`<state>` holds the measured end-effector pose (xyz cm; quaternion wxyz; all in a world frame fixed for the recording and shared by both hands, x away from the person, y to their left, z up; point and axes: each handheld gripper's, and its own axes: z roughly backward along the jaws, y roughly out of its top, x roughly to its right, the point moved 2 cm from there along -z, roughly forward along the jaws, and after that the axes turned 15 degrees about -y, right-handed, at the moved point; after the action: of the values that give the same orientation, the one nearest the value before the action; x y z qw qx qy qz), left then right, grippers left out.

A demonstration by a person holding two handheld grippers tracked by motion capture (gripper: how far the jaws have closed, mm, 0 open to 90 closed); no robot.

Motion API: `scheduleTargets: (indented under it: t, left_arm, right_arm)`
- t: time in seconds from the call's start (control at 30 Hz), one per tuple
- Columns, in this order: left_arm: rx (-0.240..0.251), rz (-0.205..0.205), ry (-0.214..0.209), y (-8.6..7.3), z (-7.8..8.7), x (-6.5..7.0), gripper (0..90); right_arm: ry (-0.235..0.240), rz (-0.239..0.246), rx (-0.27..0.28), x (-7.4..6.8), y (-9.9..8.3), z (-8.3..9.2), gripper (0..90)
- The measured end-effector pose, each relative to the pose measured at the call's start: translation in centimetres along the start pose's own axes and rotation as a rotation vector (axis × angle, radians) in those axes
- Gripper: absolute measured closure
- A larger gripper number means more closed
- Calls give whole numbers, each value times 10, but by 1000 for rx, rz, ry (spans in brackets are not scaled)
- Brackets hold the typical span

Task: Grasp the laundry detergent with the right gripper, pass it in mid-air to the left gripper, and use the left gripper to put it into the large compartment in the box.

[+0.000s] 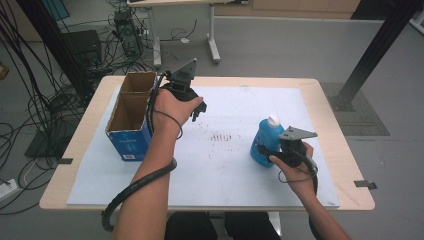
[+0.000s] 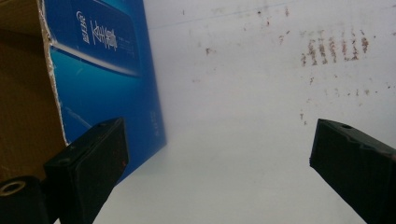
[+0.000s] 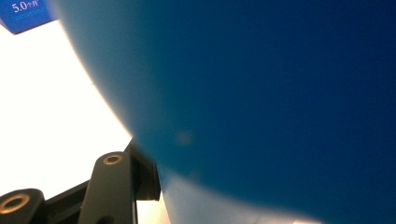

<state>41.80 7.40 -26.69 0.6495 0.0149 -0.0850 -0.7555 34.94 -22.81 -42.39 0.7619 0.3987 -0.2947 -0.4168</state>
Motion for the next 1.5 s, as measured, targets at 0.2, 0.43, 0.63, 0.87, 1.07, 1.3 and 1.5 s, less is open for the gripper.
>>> scheduleTargets:
  t: [0.2, 0.43, 0.63, 0.87, 1.07, 1.3, 1.5]
  left_arm:
    - [-3, -1, 4, 0, 0, 0, 52]
    - [-5, -3, 0, 0, -1, 1, 52]
    - [-6, -2, -2, -1, -1, 1, 52]
    - [0, -1, -2, 0, 0, 1, 52]
    - [1, -4, 2, 0, 0, 2, 52]
    - [-6, -10, 7, -1, -2, 3, 52]
    - [-3, -9, 7, -1, 0, 3, 52]
  right_arm:
    - [2, -3, -1, 0, 0, 0, 429]
    - [1, -4, 0, 0, 0, 0, 429]
    - [1, -6, 0, 0, 0, 0, 429]
    - [3, -10, -1, 1, 0, 0, 429]
    - [3, -12, -1, 1, 0, 0, 429]
    - [3, -12, -2, 1, 0, 0, 430]
    - [2, -13, -2, 1, 0, 0, 429]
